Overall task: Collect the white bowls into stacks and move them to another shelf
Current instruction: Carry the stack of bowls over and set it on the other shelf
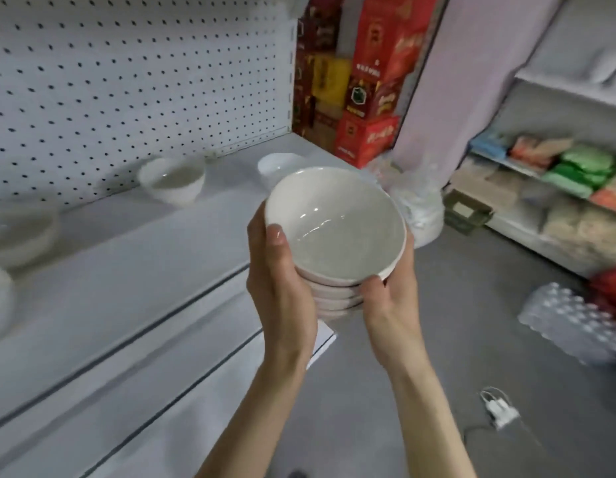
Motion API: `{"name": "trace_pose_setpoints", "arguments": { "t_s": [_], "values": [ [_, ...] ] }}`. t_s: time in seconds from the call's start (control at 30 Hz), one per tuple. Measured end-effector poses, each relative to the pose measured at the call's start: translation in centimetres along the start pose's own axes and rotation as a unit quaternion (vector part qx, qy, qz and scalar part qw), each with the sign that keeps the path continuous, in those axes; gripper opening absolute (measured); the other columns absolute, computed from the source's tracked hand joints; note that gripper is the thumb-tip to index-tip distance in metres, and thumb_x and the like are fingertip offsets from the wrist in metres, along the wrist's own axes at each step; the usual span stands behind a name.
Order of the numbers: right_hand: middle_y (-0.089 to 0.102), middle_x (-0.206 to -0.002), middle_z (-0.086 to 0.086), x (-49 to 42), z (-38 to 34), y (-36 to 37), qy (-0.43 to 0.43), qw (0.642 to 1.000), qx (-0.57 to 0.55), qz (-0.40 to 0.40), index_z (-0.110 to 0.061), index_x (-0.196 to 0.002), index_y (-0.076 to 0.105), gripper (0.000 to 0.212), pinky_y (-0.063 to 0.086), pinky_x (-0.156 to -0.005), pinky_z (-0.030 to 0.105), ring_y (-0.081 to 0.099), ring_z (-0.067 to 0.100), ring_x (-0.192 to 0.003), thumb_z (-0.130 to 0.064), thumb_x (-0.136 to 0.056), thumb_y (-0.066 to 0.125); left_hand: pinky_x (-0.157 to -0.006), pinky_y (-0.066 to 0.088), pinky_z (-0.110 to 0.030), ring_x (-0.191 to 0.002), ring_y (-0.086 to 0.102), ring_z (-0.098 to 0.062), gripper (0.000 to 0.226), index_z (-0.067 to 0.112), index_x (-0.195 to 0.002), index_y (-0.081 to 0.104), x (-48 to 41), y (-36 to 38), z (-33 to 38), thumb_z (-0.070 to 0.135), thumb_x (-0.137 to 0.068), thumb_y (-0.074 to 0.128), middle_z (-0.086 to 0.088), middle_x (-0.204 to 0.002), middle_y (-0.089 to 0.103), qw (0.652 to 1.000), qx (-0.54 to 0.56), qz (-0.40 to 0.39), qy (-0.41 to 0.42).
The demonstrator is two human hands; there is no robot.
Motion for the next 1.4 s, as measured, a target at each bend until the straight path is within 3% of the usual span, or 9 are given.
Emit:
{"name": "trace_pose_setpoints", "arguments": {
  "t_s": [0.5,0.67,0.73,0.87,0.97,1.07,1.13,1.23,1.4],
  "values": [
    [0.051,-0.133,0.006,-7.4,4.5,-25.1,0.022,0.959,0.101,0.263,-0.021,-0.135,0.037,0.071,0.041,-0.090,0.011,0.053,0.000,-0.114,-0.041,-0.068,0.050,-0.090,0.048,-0.021,-0.113,0.057,-0.003,0.054,0.031,-0.128,0.051,3.1,27.3,-12.1,0.055,-0.084,0.032,0.010,-0.123,0.062,0.967,0.024,-0.238,-0.087],
    [0.052,-0.132,0.005,-15.1,7.4,-30.8,0.025,0.936,0.141,0.320,-0.019,-0.135,0.038,0.105,0.041,-0.088,0.008,0.054,0.002,-0.115,-0.090,-0.058,0.048,-0.092,0.046,-0.019,-0.114,0.057,-0.005,0.060,0.023,-0.128,0.053,-0.9,36.8,-16.9,0.057,-0.083,0.031,0.005,-0.125,0.061,0.956,0.037,-0.277,-0.089],
    [0.050,-0.135,0.004,-18.7,8.3,-33.1,0.021,0.931,0.155,0.329,-0.019,-0.138,0.036,0.102,0.041,-0.091,0.009,0.051,0.002,-0.119,-0.086,-0.063,0.053,-0.089,0.045,-0.014,-0.113,0.057,-0.002,0.061,0.023,-0.127,0.053,-3.1,41.0,-18.5,0.058,-0.082,0.031,0.007,-0.124,0.062,0.948,0.051,-0.299,-0.094],
    [0.043,-0.141,0.003,-24.9,9.7,-38.4,0.001,0.919,0.182,0.351,-0.025,-0.137,0.031,0.074,0.035,-0.095,0.006,0.045,-0.005,-0.124,-0.048,-0.071,0.055,-0.092,0.046,-0.018,-0.114,0.057,-0.005,0.063,0.020,-0.127,0.053,-6.4,49.9,-21.0,0.059,-0.083,0.031,0.004,-0.123,0.062,0.922,0.086,-0.363,-0.103],
    [0.044,-0.138,0.000,-28.8,10.0,-42.3,-0.023,0.909,0.184,0.373,-0.019,-0.140,0.030,0.092,0.035,-0.095,0.006,0.046,-0.008,-0.121,-0.073,-0.071,0.060,-0.094,0.045,-0.022,-0.115,0.057,-0.008,0.059,0.021,-0.125,0.053,-7.6,55.6,-22.4,0.058,-0.085,0.030,0.002,-0.123,0.061,0.908,0.085,-0.397,-0.100],
    [0.046,-0.134,-0.005,-32.9,11.6,-46.7,-0.032,0.901,0.192,0.387,-0.018,-0.139,0.031,0.103,0.036,-0.094,0.005,0.047,-0.009,-0.119,-0.086,-0.065,0.046,-0.085,0.042,-0.009,-0.110,0.057,0.001,0.054,0.022,-0.126,0.052,-8.6,61.3,-24.8,0.053,-0.087,0.030,0.008,-0.120,0.061,0.903,0.094,-0.411,-0.082],
    [0.047,-0.130,-0.012,-36.0,13.2,-50.3,-0.032,0.903,0.185,0.386,-0.021,-0.136,0.031,0.093,0.036,-0.091,0.003,0.047,-0.014,-0.115,-0.082,-0.069,0.051,-0.082,0.041,-0.005,-0.107,0.057,0.006,0.055,0.022,-0.128,0.052,-9.5,65.7,-26.6,0.053,-0.088,0.029,0.015,-0.118,0.061,0.903,0.086,-0.417,-0.067],
    [0.049,-0.125,-0.016,-40.9,15.5,-57.1,-0.039,0.909,0.187,0.372,-0.020,-0.136,0.034,0.071,0.036,-0.088,0.000,0.049,-0.018,-0.110,-0.048,-0.073,0.050,-0.079,0.040,-0.002,-0.104,0.056,0.011,0.046,0.026,-0.127,0.052,-10.7,73.3,-29.7,0.049,-0.093,0.032,0.021,-0.116,0.060,0.902,0.088,-0.418,-0.066],
    [0.049,-0.131,-0.007,-49.9,17.1,-69.3,-0.076,0.907,0.206,0.359,-0.013,-0.138,0.034,0.069,0.038,-0.096,0.009,0.049,-0.007,-0.117,-0.043,-0.077,0.046,-0.080,0.043,-0.005,-0.109,0.057,0.006,0.054,0.020,-0.136,0.047,-11.7,87.7,-33.9,0.047,-0.093,0.028,0.008,-0.126,0.060,0.882,0.113,-0.453,-0.062]
  ]
}}
Point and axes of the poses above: each hand's wrist, its own x-axis away from the middle knuckle, its own y-axis out of the palm, z = x × y, the point moved 3 cm from there along -x, towards the middle knuckle
